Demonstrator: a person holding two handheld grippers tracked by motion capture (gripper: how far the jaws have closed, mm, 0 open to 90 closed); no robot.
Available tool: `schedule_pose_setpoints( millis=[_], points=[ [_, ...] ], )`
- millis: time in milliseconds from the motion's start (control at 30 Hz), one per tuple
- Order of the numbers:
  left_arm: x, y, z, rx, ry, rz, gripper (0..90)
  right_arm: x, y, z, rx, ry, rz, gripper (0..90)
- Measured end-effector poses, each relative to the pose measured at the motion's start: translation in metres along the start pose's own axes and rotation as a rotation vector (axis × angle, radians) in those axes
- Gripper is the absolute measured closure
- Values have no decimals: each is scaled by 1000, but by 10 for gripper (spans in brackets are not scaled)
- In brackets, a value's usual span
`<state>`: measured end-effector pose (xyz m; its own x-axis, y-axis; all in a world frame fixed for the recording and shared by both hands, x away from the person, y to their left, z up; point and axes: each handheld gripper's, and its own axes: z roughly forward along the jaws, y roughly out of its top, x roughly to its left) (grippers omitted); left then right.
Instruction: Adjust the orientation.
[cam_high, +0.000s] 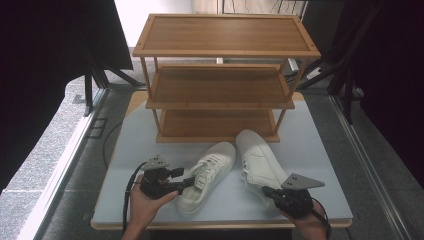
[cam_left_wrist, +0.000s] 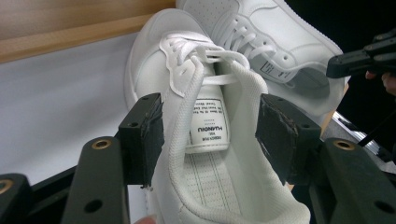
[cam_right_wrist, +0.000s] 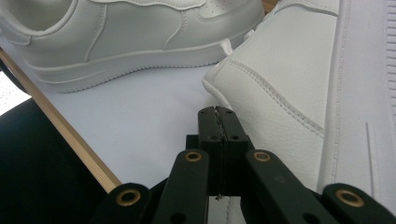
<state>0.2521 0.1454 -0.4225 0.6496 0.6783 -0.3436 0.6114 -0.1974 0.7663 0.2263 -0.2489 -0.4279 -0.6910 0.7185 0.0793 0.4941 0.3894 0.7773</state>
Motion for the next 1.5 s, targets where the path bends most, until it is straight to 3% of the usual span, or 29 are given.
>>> schedule_pose_setpoints(
  millis=[367,667,833,900,1000,1067,1167,1233,1300,1400,1500],
  points=[
    [4,0,-1,-6,5,-22,412,-18,-4,-18,-89,-16,68,894],
    [5,-1,2,7,1,-27,411,-47,-14,-41,-216,-148,187,893],
    [5,-2,2,5,-6,-33,412,-71,-26,-49,-247,-268,262,895],
    [6,-2,3,9,-4,-34,412,-80,-32,-52,-258,-261,295,895],
    [6,-3,5,18,-4,-37,411,-91,-41,-56,-233,-329,319,893],
    [6,-3,6,22,-5,-35,411,-96,-45,-60,-252,-285,349,882],
    [6,-2,5,18,-8,-36,411,-85,-39,-65,-254,-338,290,866],
    [7,-2,4,14,-5,-38,411,-74,-29,-67,-282,-321,254,867],
    [7,-2,4,13,-7,-40,411,-57,-17,-63,-272,-289,193,870],
    [7,-2,4,14,-8,-40,411,-40,-9,-44,-193,-271,121,870],
    [7,-2,3,15,-9,-40,410,-33,-11,-24,-104,-262,96,882]
  ],
)
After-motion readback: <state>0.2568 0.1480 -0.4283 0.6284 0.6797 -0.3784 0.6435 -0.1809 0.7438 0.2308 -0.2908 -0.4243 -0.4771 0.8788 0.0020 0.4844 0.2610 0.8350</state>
